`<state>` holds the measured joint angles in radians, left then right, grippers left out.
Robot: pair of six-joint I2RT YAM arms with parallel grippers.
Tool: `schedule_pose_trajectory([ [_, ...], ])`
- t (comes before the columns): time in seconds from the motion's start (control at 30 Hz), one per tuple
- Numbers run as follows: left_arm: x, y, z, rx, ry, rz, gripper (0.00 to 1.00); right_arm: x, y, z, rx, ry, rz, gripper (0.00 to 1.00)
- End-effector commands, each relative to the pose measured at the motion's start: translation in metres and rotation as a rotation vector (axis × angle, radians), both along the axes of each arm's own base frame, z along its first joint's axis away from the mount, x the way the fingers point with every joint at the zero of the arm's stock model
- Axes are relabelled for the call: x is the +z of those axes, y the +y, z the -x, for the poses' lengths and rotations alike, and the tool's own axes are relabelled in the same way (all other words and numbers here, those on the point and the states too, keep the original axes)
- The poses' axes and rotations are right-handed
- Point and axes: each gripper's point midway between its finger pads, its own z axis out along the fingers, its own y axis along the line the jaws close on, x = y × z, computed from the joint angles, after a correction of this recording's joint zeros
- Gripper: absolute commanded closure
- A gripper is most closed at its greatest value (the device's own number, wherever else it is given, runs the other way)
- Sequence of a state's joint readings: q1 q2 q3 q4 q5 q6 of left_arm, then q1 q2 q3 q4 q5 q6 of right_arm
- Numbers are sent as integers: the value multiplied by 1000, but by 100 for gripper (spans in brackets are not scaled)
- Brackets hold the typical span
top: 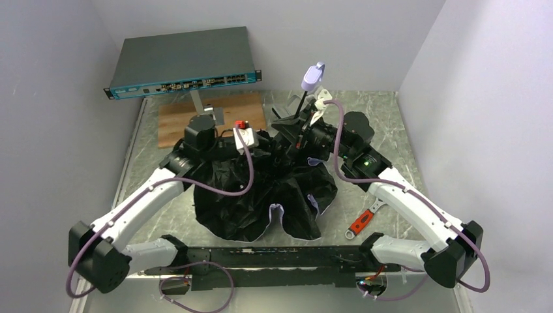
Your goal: Open the umbrella
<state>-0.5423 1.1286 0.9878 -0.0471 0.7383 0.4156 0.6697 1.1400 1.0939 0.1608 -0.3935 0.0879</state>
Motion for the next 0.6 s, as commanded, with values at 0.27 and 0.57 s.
schedule_pose_trajectory([
  [0.27, -72, -5, -69, 202, 149, -89, 70, 95, -11, 46, 114, -169, -170, 100],
  [0.57, -137, 49, -108, 411, 290, -265, 71, 92, -21, 66, 151, -177, -121, 100],
])
